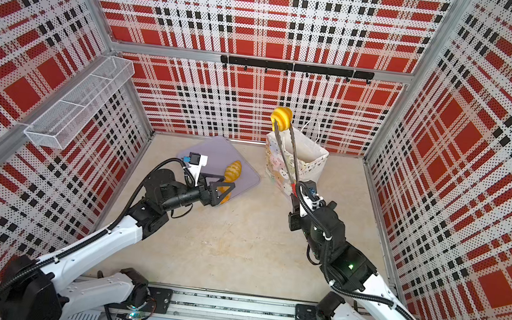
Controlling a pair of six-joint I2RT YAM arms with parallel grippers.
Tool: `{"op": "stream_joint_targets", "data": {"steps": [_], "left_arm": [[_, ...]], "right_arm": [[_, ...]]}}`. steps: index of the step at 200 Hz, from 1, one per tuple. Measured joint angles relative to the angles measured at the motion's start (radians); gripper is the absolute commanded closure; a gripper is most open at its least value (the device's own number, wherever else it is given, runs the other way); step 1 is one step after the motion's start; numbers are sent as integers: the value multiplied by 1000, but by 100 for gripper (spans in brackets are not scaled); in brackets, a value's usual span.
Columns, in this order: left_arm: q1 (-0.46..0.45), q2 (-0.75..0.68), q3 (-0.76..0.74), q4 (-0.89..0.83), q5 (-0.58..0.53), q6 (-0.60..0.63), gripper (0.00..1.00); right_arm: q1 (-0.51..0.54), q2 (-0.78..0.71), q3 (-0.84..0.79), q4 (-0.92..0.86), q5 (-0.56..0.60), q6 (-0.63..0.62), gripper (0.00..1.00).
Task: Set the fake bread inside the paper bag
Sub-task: 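Carry the small striped bun in the tongs up over the paper bag, then open the tongs with the right gripper to drop the bun into the bag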
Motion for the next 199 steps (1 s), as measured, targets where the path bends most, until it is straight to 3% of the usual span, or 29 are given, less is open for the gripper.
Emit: {"op": "stream_joint_targets", "data": {"steps": [103,199], "left_arm": [[-10,61,27,25,-3,14,2],[-10,67,27,26,-3,19,2]], "right_arm": [[-160,131,45,-138,32,111,76],[-175,181,61,-201,25,133,69]]}}
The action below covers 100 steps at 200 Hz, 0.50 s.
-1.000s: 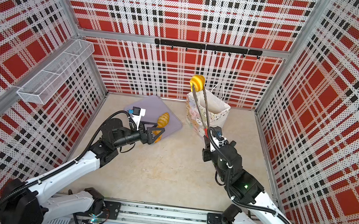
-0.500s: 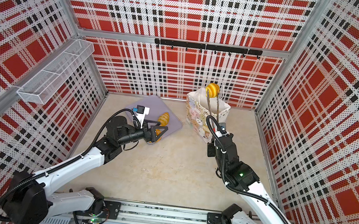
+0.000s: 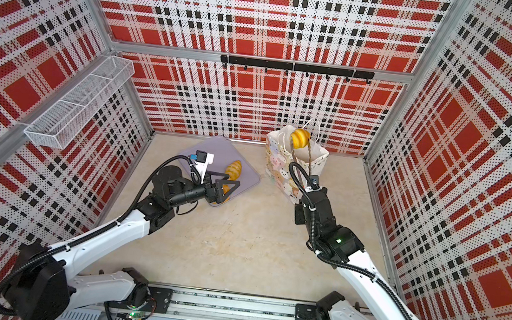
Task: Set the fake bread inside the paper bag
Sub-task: 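Open the tongs with the right gripper to drop the bun into the bag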
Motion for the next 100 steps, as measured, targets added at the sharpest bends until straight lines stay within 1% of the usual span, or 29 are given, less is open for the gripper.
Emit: {"op": "stream_joint_targets", "data": {"steps": [100], "left_arm": [[0,-9,0,-1,-4,4,1]], "right_arm": [[-1,-14,2,-16,-3,21,66]]}}
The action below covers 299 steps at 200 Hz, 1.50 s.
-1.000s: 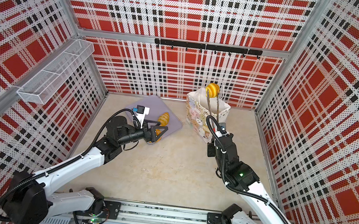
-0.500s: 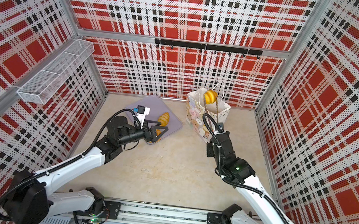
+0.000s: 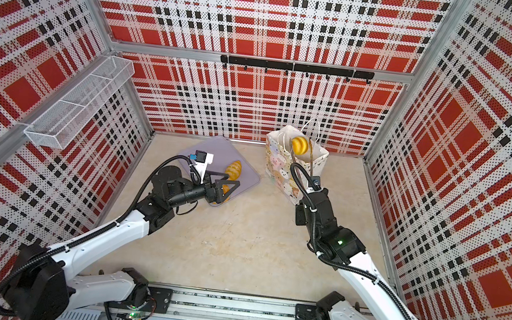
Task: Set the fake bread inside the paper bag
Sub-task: 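Open the tongs with the right gripper to drop the bun into the bag, then move the empty tongs with the right gripper back over the tray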
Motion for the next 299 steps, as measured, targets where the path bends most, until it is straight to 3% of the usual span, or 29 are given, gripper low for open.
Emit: {"op": "stream_joint_targets", "data": {"steps": [80,114,142,164,186,253,299], "left_arm": [[32,-72,-1,-100,-63,-10,1],[161,-148,-37,-167,-87,-55,0],[307,-197,-76,-220,-84,-88,0],[414,-200,-101,-264,-71,-106,0],[464,-182,-107,-317,-48,-114,0],[477,-87,-107,-431,-24,-70,0],[481,-52,-107,-435,23,-54,0]], "right_arm": [[0,-69,-3,12,-23,-18,70],[0,-182,-74,119,-100,-96,70],[0,-210,-130,194,-248,-148,69],[1,-140,-124,217,-382,-167,69],[11,-32,-100,218,-469,-170,67],[15,284,89,90,-763,-23,65],[16,419,106,98,-834,198,65]]}}
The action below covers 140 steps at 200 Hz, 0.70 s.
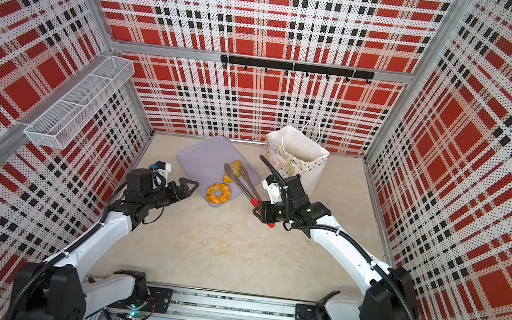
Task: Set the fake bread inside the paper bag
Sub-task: 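Move the empty tongs with the right gripper back over the tray, then lower the tongs with the right gripper onto the croissant to grip it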
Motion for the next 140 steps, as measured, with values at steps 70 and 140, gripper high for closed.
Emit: {"op": "stream_joint_targets", "data": {"steps": [70,140], "left_arm": [[1,11,-1,0,62,11,0],[-25,10,-32,-2,76,11,0]], "right_arm": [[32,151,-29,226,15,314,65],[68,235,-33,299,110,399,64]]}}
